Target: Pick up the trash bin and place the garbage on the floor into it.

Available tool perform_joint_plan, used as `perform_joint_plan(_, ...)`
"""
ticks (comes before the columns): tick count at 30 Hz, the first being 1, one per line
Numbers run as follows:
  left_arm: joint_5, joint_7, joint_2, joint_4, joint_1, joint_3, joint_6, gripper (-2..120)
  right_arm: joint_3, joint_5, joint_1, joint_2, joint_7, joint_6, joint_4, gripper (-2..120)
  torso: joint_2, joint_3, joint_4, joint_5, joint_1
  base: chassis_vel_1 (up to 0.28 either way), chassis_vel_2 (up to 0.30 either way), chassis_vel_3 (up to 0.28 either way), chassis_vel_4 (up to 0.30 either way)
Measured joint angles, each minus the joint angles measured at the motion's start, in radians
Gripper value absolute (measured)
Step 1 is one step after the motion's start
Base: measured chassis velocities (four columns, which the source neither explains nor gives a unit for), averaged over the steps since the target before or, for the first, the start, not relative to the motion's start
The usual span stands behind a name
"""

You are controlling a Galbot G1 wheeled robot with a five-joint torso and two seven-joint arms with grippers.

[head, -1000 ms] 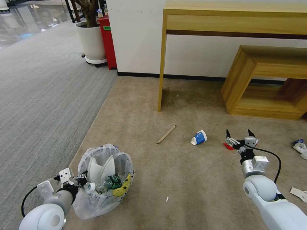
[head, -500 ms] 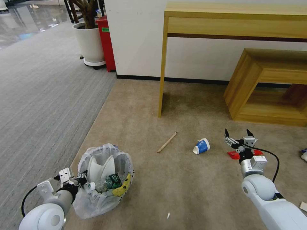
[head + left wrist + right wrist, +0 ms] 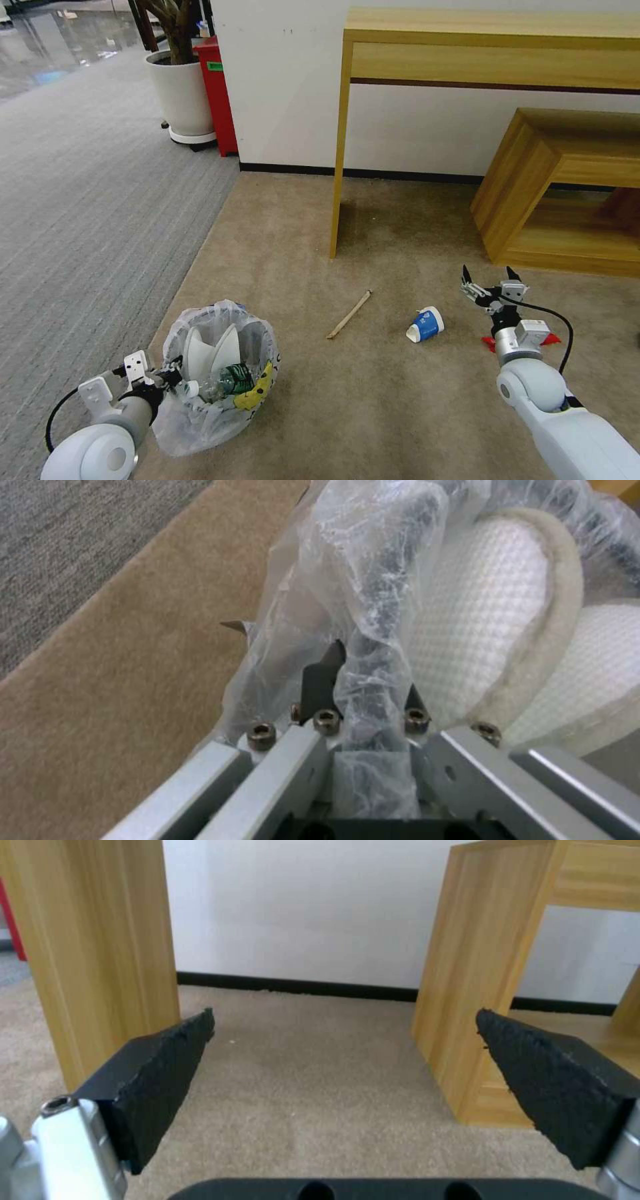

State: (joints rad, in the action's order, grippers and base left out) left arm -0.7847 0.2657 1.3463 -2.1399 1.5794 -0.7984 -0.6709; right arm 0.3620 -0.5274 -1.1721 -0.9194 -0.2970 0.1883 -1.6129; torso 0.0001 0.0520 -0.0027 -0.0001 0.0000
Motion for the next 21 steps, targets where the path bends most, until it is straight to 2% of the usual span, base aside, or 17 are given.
perform_joint_plan(4,0.0,0.0,0.0,0.003,-0.002,0.0,0.0,1,-0.011,0.004,0.001,-0.001,-0.017,0.008,0.006,100,0.0,0.0,-0.0001,0.0001,0.0,-0.086,0.089,0.081,-0.088)
perform_joint_plan(8,0.0,-0.002,0.002,0.01,-0.005,0.002,0.002,1,-0.037,-0.052,-0.001,-0.001,-0.077,-0.046,-0.017,100,0.0,0.0,-0.0002,0.0,0.0,-0.064,0.071,0.084,-0.071)
perform_joint_plan(10,0.001,-0.003,0.004,0.014,-0.006,0.003,0.004,1,-0.061,-0.128,0.009,-0.006,-0.129,-0.11,-0.025,100,0.0,0.0,-0.0002,-0.0001,0.0,-0.019,0.028,0.016,-0.019)
perform_joint_plan(12,0.002,-0.005,0.008,0.018,-0.007,0.004,0.004,1,-0.114,-0.301,0.041,-0.021,-0.239,-0.242,-0.029,100,0.0,0.0,-0.0001,0.0001,0.0,0.0,0.0,0.0,0.0)
perform_joint_plan(13,0.002,-0.005,0.008,0.018,-0.007,0.004,0.004,1,-0.114,-0.301,0.041,-0.021,-0.239,-0.242,-0.029,100,0.0,0.0,-0.0001,0.0001,0.0,0.0,0.0,0.0,0.0)
perform_joint_plan(16,0.005,-0.007,0.011,0.021,-0.007,0.004,0.007,1,-0.177,-0.416,0.097,-0.062,-0.343,-0.322,0.018,100,0.0,0.0,0.0,0.0001,0.0,0.0,0.0,0.0,0.0)
perform_joint_plan(21,0.006,-0.01,0.012,0.023,-0.003,0.001,0.011,1,-0.227,-0.43,0.144,-0.119,-0.4,-0.346,0.1,100,0.0,0.0,-0.0001,-0.0001,0.0,0.0,0.0,0.0,0.0)
